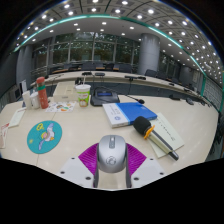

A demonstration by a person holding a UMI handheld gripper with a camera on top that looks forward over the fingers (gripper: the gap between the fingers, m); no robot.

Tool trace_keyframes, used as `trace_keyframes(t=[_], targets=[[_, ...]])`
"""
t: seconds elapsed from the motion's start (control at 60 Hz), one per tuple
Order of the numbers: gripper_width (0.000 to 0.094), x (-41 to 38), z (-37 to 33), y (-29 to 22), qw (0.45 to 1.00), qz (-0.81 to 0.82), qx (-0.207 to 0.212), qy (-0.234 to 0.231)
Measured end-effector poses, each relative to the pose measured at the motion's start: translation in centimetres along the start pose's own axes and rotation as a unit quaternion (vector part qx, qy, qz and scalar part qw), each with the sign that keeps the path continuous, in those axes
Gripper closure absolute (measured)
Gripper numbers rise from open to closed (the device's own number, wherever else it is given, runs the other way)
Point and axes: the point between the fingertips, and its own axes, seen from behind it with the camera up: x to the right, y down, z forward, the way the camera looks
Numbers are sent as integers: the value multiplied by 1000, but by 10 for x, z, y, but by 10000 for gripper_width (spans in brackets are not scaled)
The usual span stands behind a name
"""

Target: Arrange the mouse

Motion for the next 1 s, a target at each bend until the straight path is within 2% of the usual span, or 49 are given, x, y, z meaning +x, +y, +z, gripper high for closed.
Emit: trace_keyframes(t=[0.167, 0.283, 0.383, 0.5, 0.633, 0.767, 0.817, 0.867, 0.917, 1.0], targets=[[568, -86, -6, -105, 998, 17, 59, -8], [568, -171, 13, -128, 997, 10, 62, -42], [568, -246, 39, -112, 996, -2, 50, -80], [565, -303, 76, -67, 995, -28, 10, -94], [541, -330, 106, -20, 995, -38, -31, -92], [453, -339, 118, 14, 991, -45, -66, -104], [405, -337, 116, 11, 992, -41, -61, -101], [275, -333, 110, 12, 992, -45, -70, -98], [81, -329, 100, 8, 991, -50, -72, -97], [78, -321, 74, -3, 992, -54, -66, -91]])
